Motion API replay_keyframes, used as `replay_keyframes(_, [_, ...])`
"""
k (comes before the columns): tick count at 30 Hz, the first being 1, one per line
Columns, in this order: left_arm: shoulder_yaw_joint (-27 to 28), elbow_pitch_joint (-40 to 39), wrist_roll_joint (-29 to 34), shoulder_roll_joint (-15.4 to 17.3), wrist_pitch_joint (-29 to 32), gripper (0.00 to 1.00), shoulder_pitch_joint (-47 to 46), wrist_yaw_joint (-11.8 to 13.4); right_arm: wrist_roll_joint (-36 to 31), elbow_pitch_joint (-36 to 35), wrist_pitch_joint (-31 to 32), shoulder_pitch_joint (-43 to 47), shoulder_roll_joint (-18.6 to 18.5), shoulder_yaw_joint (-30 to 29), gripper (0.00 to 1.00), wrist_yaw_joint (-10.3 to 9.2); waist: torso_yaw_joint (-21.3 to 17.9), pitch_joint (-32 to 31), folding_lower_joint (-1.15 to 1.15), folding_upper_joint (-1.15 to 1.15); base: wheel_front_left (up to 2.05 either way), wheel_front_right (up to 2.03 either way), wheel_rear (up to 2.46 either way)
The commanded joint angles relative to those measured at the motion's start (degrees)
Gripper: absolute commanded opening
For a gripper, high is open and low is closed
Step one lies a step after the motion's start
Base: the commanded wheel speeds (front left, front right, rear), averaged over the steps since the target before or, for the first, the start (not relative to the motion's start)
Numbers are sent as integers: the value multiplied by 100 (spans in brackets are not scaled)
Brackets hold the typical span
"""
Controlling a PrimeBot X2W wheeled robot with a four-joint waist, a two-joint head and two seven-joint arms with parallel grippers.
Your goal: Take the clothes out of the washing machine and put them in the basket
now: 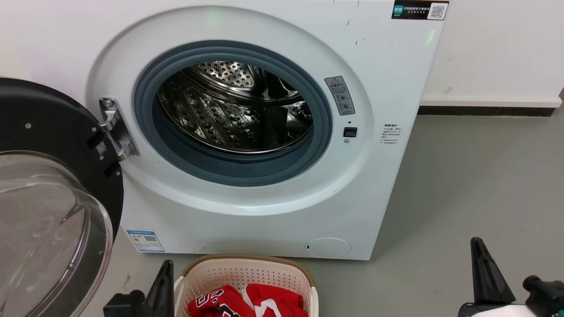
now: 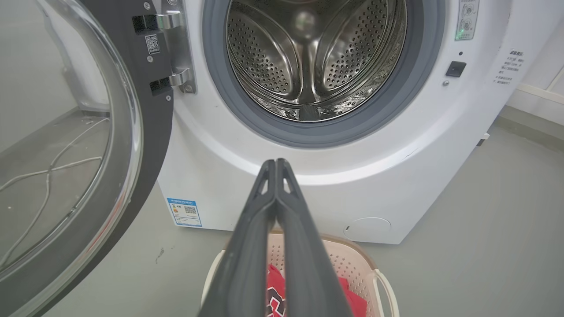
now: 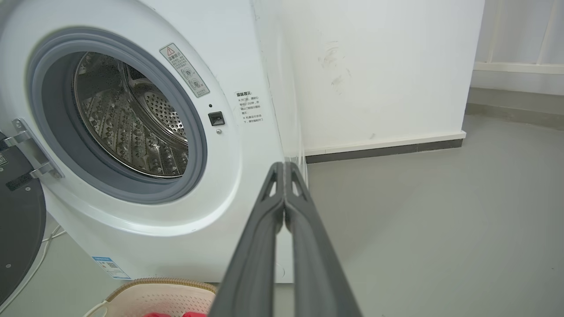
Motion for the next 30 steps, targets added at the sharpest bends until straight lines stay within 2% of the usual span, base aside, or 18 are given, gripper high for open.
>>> replay_keyframes(1, [47, -65, -152, -9, 33, 0, -160, -20, 151, -62, 26, -133, -25, 2, 0, 0, 0, 1, 0, 0, 0, 0, 0])
replay_keyframes(14, [147, -11, -1718, -33, 361, 0, -368, -103, 1686, 131, 367, -388, -60, -6, 0, -1, -14, 38, 0, 0, 0, 0, 0])
replay_keyframes(30, [265, 73, -3132, -55, 688, 0, -583, -178, 3065, 303, 690, -615, -79, -24, 0, -1, -28, 77, 0, 0, 0, 0, 0])
